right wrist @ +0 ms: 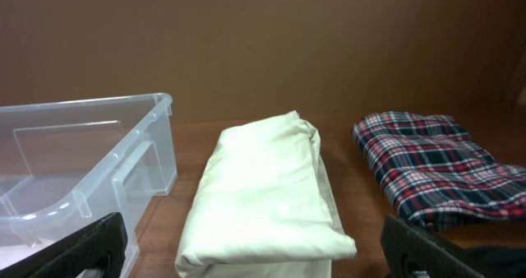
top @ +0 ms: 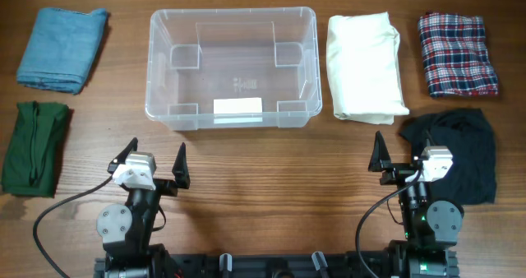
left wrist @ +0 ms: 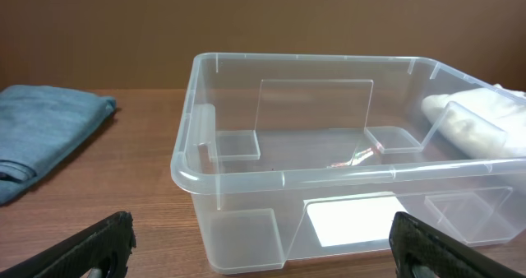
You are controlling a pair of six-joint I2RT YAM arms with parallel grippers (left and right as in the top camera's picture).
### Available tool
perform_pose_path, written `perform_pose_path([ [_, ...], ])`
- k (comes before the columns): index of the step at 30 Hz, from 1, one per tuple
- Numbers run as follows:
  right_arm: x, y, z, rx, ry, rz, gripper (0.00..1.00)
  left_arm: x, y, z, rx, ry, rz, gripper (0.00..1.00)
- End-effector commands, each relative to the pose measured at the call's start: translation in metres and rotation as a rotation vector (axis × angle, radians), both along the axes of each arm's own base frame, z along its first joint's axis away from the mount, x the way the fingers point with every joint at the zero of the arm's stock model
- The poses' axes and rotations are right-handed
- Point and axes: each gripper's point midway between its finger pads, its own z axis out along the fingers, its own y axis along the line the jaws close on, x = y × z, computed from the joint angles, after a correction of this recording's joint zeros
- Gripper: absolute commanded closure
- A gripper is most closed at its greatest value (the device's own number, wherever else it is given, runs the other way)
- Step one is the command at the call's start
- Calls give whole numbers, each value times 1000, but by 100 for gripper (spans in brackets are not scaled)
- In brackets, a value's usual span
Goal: Pack container
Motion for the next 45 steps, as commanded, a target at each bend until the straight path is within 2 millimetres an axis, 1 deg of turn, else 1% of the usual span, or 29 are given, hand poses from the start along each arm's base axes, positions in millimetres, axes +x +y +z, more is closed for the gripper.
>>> perform_pose_path([
  [1, 0, -1, -1, -5, 2, -9, 0, 0, -1, 0, 16, -8, -7, 0],
  [3, 0, -4, -1, -19, 1, -27, 0, 0, -1, 0, 16, -8, -7, 0],
  [5, 0, -16, -1, -75, 3, -92, 0, 0, -1, 0, 16, -8, -7, 0],
  [7, 0, -18, -1, -137, 4, -106, 0, 0, -1, 0, 16, -8, -7, 0],
  [26, 0, -18, -1, -139, 4, -103, 0, 0, -1, 0, 16, -8, -7, 0],
  [29, 0, -11, 1, -138, -6, -62, 0, 0, -1, 0, 16, -8, -7, 0],
  [33, 0, -5, 12, -130, -53, -29, 0, 0, -1, 0, 16, -8, -7, 0],
  [35, 0, -5, 10, -130, -45, -30, 1, 0, -1, 0, 16, -8, -7, 0],
  [36, 0, -5, -1, -127, 1, -27, 0, 0, -1, 0, 16, -8, -7, 0],
  [39, 1, -5, -6, -71, 22, -28, 0, 0, -1, 0, 16, -8, -7, 0],
  [41, 2, -5, -11, 21, 46, -28, 0, 0, -1, 0, 16, -8, -7, 0],
  [42, 3, -5, -10, 41, 43, -33, 1, 0, -1, 0, 16, -8, -7, 0],
  [45, 5, -3, 4, 79, -10, -16, 1, 0, -1, 0, 16, -8, -7, 0],
])
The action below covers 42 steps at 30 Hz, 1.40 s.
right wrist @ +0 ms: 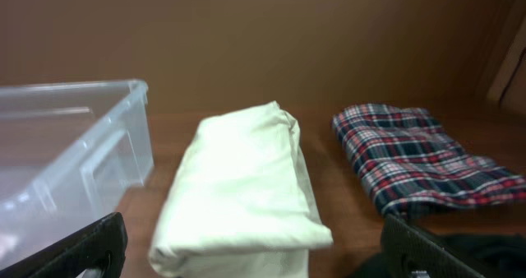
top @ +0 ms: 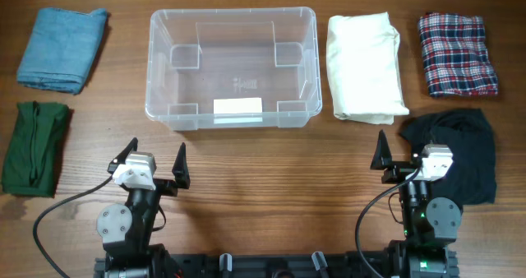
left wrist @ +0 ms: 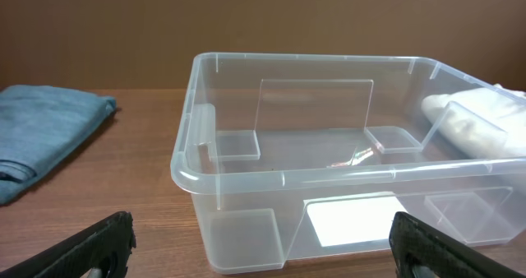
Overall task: Pack container
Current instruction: 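Move the right gripper forward to the cream cloth's right edge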
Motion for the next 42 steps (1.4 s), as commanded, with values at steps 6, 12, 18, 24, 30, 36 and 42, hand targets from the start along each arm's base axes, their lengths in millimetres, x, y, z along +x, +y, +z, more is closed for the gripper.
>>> perform_pose_path([
  [6, 7, 12, 60, 84, -87, 76, 0, 0, -1, 0, 16, -7, -8, 0],
  [12, 51, 7, 138, 93, -22, 118, 0, 0, -1, 0, 16, -7, -7, 0],
  [18, 112, 2, 163, 205, 223, 277, 0, 0, -1, 0, 16, -7, -8, 0],
  [24, 142, -10, 145, 342, 389, 451, 0, 0, -1, 0, 16, -7, -8, 0],
  [30, 157, -39, 89, 438, 494, 464, 0, 0, -1, 0, 16, -7, -8, 0],
  [36, 169, -43, 41, 394, 558, 522, 0, 0, -1, 0, 16, -7, -8, 0],
  [42, 180, -43, -3, 389, 614, 551, 0, 0, -1, 0, 16, -7, -8, 0],
])
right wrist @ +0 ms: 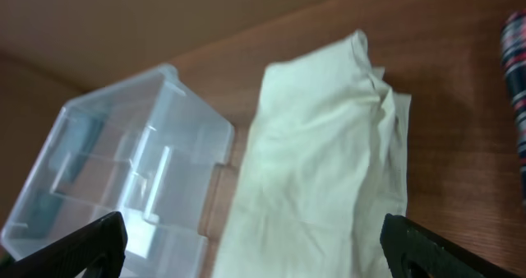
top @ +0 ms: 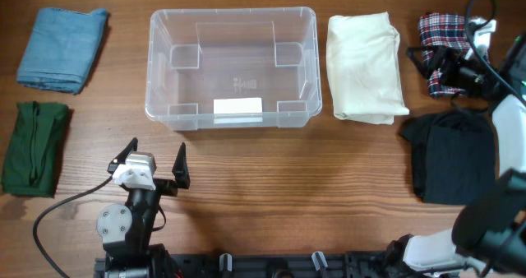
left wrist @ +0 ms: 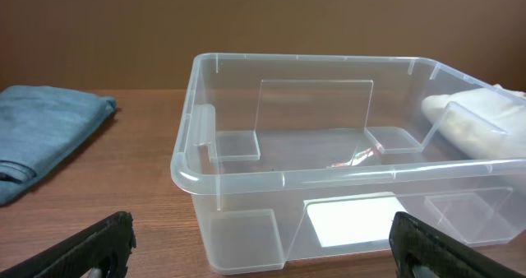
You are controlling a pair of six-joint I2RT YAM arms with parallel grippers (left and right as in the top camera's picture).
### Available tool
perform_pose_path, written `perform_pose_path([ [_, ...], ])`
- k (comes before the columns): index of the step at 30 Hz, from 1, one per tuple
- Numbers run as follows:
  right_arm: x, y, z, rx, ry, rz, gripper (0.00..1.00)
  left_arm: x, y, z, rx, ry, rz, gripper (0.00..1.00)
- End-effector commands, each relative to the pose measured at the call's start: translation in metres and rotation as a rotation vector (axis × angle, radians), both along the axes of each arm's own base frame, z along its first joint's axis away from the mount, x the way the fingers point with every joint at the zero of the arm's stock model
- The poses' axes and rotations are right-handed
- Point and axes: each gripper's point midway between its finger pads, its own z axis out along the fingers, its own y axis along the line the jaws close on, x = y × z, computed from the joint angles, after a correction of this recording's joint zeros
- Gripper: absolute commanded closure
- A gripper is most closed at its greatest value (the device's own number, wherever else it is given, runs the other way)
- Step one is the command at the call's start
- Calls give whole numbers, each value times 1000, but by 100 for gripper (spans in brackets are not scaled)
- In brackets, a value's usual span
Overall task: Pack container
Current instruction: 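Move the right gripper forward to the cream cloth's right edge, then close the right gripper on the cream cloth and lift it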
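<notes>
The clear plastic container (top: 312, 64) stands empty at the back middle; its rim (left wrist: 271, 178) fills the left wrist view. A folded cream cloth (top: 364, 56) lies right of it and also shows below the right wrist camera (right wrist: 329, 171). My right gripper (top: 421, 68) hangs open between the cream cloth and the plaid cloth (top: 440, 27), holding nothing; its fingertips (right wrist: 82, 249) frame the cream cloth. My left gripper (top: 152, 167) rests open near the front edge, facing the container.
A black cloth (top: 452, 159) lies at the front right, partly under my right arm. A blue cloth (top: 62, 48) lies at the back left, a dark green cloth (top: 33, 146) in front of it. The plaid cloth is half hidden by the right wrist.
My right arm has left its resting place at the front right and now reaches to the back right, gripper open above the gap between the cream and plaid cloths. The left arm has not moved.
Both grippers first rested open near the front edge, all cloths outside the empty container. Then the right wrist view had shifted slightly toward the cream and plaid cloths. Now the right gripper is out over them, still open; nothing has been moved.
</notes>
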Motion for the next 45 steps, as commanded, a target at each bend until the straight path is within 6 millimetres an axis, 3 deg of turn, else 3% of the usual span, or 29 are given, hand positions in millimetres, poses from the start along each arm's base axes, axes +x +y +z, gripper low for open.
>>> perform_pose_path([
  [1, 9, 4, -22, -18, -17, 78, 0, 0, -1, -1, 15, -6, -7, 0],
  [6, 10, -4, -66, -41, 73, 71, 0, 0, -1, -1, 15, -6, -7, 0],
  [16, 9, -3, -128, -36, 183, 87, 0, 0, -1, 0, 15, -7, -7, 0],
  [27, 18, 5, -144, -39, 175, 104, 0, 0, -1, 0, 15, -7, -7, 0],
  [37, 30, 26, -177, -9, 241, 85, 0, 0, -1, -1, 15, -6, -7, 0],
  [45, 34, 29, -176, 9, 227, 86, 0, 0, -1, -1, 15, -6, -7, 0],
])
